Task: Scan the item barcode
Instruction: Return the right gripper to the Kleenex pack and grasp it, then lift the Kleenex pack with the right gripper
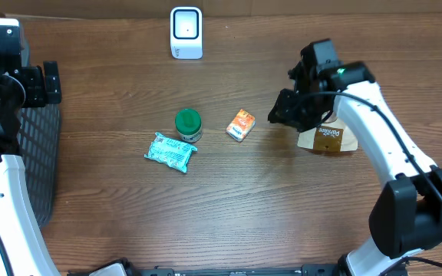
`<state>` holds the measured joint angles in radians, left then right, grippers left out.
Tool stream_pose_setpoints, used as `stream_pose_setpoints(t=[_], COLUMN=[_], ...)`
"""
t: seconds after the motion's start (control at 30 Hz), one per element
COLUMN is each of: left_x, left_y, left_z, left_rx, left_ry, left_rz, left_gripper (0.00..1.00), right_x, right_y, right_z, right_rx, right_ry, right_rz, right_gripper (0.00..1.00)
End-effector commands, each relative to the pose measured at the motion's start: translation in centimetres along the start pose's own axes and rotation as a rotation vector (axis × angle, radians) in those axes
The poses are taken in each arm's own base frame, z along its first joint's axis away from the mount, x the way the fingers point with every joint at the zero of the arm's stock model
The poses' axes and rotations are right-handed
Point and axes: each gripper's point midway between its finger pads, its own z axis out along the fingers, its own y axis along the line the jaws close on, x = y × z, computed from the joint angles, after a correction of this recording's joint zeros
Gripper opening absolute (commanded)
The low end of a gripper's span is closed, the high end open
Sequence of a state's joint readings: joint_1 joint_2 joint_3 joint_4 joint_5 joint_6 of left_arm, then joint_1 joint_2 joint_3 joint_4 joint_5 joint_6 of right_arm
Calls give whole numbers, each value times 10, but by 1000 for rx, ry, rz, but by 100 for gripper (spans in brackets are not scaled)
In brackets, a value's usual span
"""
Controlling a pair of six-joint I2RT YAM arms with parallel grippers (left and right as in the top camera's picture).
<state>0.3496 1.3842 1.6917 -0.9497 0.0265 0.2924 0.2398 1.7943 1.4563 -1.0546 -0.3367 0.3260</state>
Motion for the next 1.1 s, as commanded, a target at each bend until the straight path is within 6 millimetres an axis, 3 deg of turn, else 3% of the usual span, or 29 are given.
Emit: stream_pose_setpoints(t=[0.0, 0.2, 0.43, 0.53, 0.97, 1.07], left_x=[-7, -7, -7, -7, -7, -7], left_y=[2, 2, 2, 2, 2, 2], left_z=[-4, -4, -4, -4, -4, -4], left_rx=[-2, -2, -2, -2, -2, -2], left_ry=[-23, -23, -23, -23, -23, -23], left_rz=[17, 17, 17, 17, 17, 17], left_gripper=[100, 100, 99, 99, 99, 100], right_x=[15, 18, 19, 17, 15, 13], right_y=[-1, 3, 23, 27, 11, 19], right_z=[23, 59, 96, 108, 157, 155], right_rx=[-4, -65, -76, -51, -7, -41], right_ry=[21, -15, -103, -145, -128, -124], right_rz=[93, 172, 325, 346, 300, 174], right_gripper=[38, 37, 36, 29, 27, 12])
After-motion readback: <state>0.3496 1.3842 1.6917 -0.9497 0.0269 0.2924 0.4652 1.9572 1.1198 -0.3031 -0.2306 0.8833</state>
